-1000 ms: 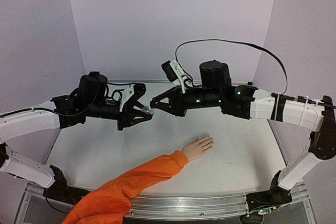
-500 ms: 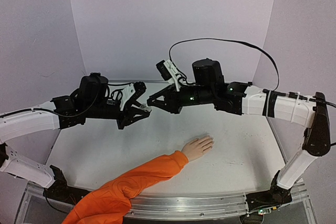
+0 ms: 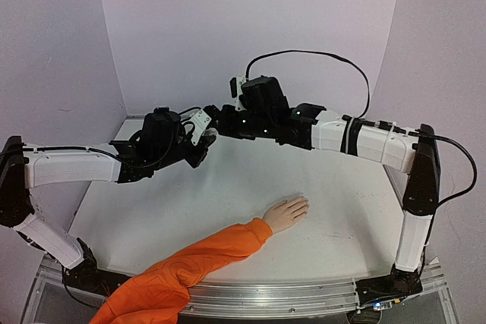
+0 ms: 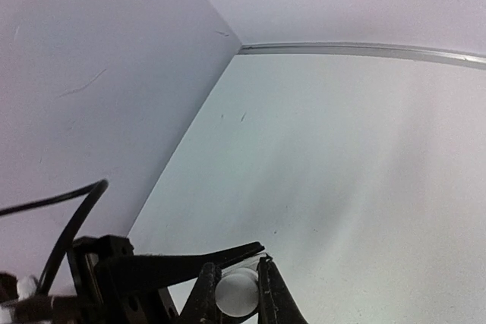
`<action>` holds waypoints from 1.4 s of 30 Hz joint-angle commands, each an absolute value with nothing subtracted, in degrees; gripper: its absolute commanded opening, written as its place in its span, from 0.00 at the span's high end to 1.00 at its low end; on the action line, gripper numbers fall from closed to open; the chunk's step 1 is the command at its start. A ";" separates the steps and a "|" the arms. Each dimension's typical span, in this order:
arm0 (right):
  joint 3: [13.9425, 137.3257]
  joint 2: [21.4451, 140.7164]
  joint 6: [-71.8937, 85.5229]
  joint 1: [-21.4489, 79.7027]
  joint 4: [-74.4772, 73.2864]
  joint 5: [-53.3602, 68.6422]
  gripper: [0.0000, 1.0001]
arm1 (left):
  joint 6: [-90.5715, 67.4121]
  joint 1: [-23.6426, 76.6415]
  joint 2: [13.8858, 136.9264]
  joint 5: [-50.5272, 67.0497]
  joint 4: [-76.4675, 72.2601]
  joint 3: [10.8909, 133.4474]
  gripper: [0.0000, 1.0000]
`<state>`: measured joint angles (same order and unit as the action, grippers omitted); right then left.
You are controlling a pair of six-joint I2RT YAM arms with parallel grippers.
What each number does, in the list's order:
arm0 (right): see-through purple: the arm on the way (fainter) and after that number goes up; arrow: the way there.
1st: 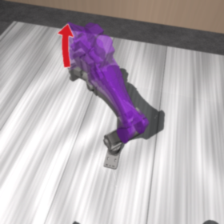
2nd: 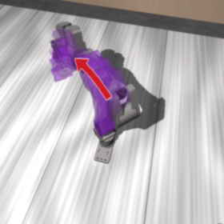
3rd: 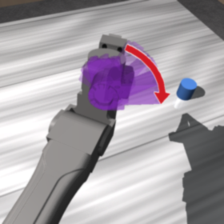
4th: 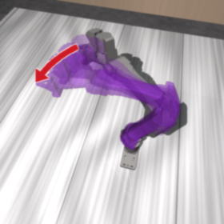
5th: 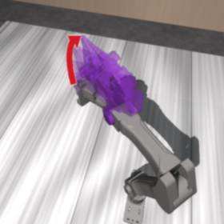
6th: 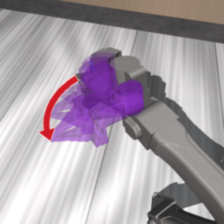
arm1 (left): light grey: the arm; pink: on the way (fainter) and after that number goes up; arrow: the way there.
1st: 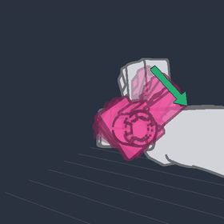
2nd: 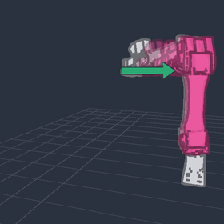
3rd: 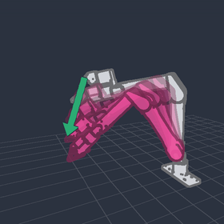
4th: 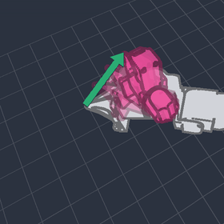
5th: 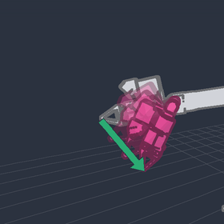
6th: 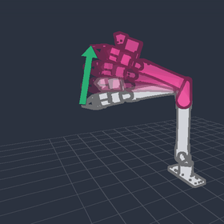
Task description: Paint the nails
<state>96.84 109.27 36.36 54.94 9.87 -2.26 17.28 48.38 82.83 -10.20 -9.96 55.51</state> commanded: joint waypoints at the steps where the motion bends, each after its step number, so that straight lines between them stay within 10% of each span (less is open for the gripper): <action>1: 97.86 113.49 47.60 62.22 6.08 -4.26 1.00 | 20.63 51.42 81.69 -7.43 -31.03 61.15 1.00; 5: 97.43 110.35 45.15 62.02 7.65 -8.45 0.98 | 16.89 51.45 78.85 -9.15 -30.62 56.06 1.00; 11: 94.62 105.31 36.85 59.04 8.80 -5.28 0.43 | 5.65 51.28 74.28 -12.02 -22.42 50.10 1.00; 18: 81.78 91.79 21.54 55.38 14.41 3.40 0.02 | -1.89 47.27 69.65 -0.91 -10.24 48.96 1.00; 28: 72.55 88.24 13.95 45.88 30.27 45.96 0.04 | -12.81 40.04 73.32 58.38 -9.32 57.59 1.00; 42: 77.93 94.85 18.52 46.15 39.87 63.18 0.37 | -14.99 40.12 77.14 70.59 -9.32 60.14 1.00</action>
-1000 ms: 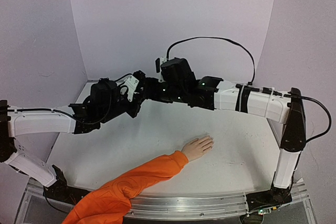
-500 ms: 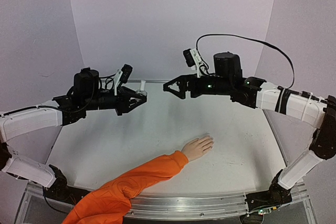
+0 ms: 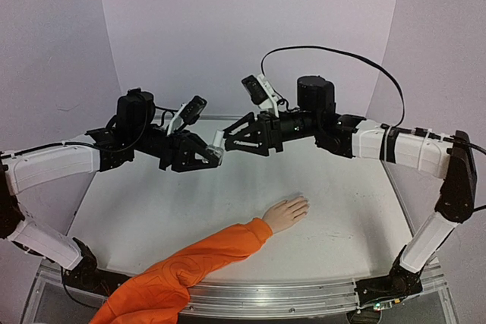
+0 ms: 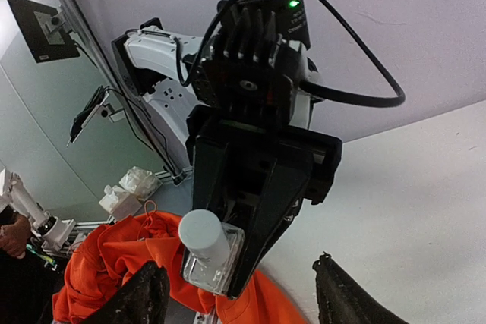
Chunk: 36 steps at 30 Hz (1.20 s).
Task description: Paint the nails
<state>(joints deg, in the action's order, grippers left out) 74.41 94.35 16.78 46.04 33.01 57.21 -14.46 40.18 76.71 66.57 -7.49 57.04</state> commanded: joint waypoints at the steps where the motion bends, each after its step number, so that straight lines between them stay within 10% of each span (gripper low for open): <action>1: 78.41 95.30 18.93 46.31 40.35 63.64 0.41 | -14.90 40.11 77.31 70.62 -9.32 60.12 1.00; 24: 77.56 99.12 20.99 50.26 43.04 59.47 1.00 | -11.18 40.05 74.51 56.63 -8.97 60.19 1.00; 36: 91.00 106.97 34.42 64.58 14.76 -8.53 1.00 | -0.09 42.59 74.52 -5.40 -8.15 63.58 1.00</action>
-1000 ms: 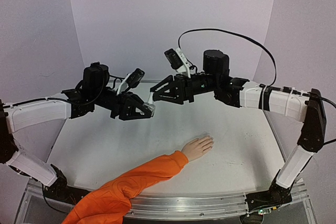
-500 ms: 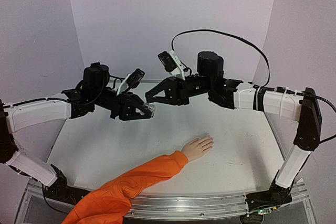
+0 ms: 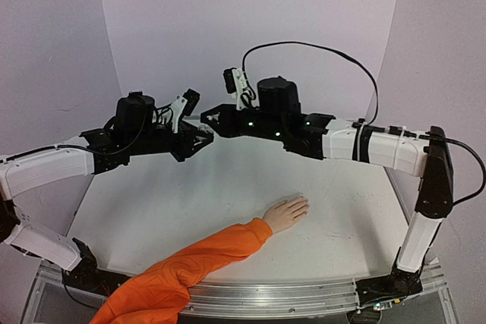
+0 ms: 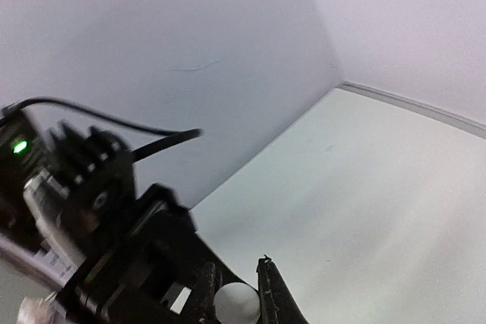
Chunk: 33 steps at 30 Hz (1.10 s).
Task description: Paint the nails
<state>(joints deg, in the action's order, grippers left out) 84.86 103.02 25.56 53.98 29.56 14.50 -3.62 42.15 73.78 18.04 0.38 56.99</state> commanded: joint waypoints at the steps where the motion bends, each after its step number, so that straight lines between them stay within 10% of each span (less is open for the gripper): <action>1: 91.72 107.17 35.77 66.07 15.14 -10.27 1.00 | -0.13 42.77 74.87 -5.71 -8.22 63.90 1.00; 9: 90.70 104.35 31.98 65.68 19.38 -8.65 1.00 | -3.99 43.07 74.20 -3.93 -7.84 60.21 1.00; 16: 84.91 97.25 24.06 61.15 21.93 -5.15 0.45 | -6.93 42.26 70.36 -0.51 -4.51 54.51 1.00; 22: 77.02 89.98 18.87 52.54 24.12 14.24 0.15 | -7.34 38.08 67.73 26.34 1.00 56.12 1.00; 28: 70.29 87.43 19.26 48.13 37.62 44.04 0.06 | -9.88 38.05 72.40 65.80 0.63 61.72 1.00; 33: 71.51 88.79 22.49 48.13 44.99 53.57 0.15 | -10.50 41.31 74.21 72.06 0.54 62.57 1.00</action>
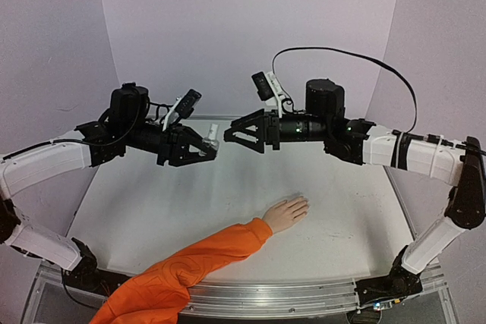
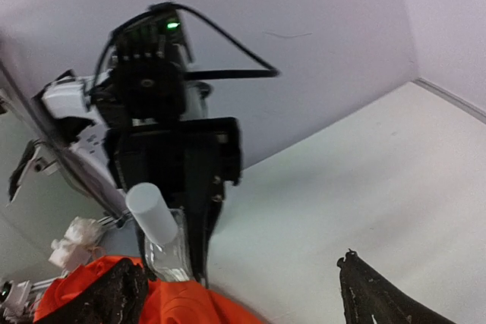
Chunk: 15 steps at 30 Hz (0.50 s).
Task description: Paint the nails
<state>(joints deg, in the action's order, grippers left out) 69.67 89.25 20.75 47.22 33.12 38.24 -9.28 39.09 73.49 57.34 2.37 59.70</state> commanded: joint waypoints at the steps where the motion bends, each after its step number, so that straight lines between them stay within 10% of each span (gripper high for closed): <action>1: 72.13 89.38 23.18 48.13 45.75 54.89 0.19 | -10.46 41.99 74.49 71.96 0.53 62.74 1.00; 15: 73.91 94.18 29.45 49.82 55.08 61.82 0.53 | -10.37 43.42 76.16 71.74 0.44 64.43 1.00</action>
<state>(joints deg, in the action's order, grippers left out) 71.22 94.48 28.21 49.28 48.71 59.13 -10.46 43.42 76.05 69.52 2.55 61.39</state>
